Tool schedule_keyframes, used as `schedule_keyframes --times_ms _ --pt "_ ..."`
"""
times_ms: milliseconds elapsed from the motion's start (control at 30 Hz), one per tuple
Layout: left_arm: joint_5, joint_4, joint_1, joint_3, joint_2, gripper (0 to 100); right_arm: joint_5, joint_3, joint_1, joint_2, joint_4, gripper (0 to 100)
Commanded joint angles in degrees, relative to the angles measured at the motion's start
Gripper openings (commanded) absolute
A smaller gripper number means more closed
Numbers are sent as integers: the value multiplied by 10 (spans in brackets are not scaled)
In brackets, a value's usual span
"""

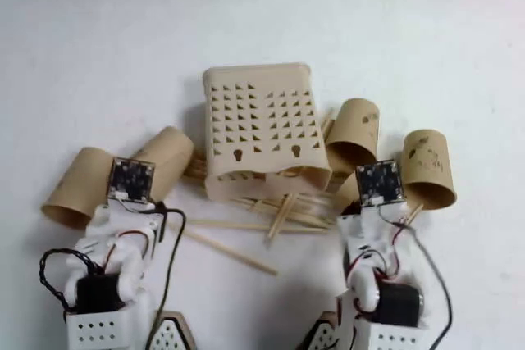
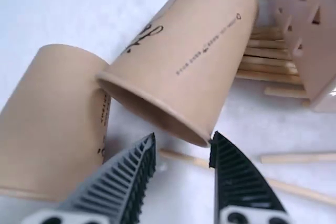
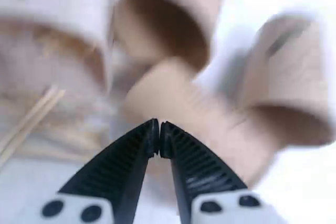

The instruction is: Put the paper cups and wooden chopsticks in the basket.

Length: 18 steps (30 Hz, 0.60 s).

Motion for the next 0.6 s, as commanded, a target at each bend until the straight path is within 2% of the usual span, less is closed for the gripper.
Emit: schedule_keyframes --times_ms 0,133,200,267,367,567 --pt "3 10 -5 -47 -7 177 84 -81 4 2 -21 21" --pt "2 26 -5 -57 -7 177 168 -142 -58 5 -16 60" --pt "2 26 -5 -57 -7 177 172 -164 -85 13 -13 129" --pt "2 25 -5 -55 -7 177 178 -182 -103 44 -13 155" --pt "2 25 -5 -55 -7 177 180 -214 -133 135 -14 166" --pt "2 25 -5 -54 -7 177 210 -289 -206 366 -16 277"
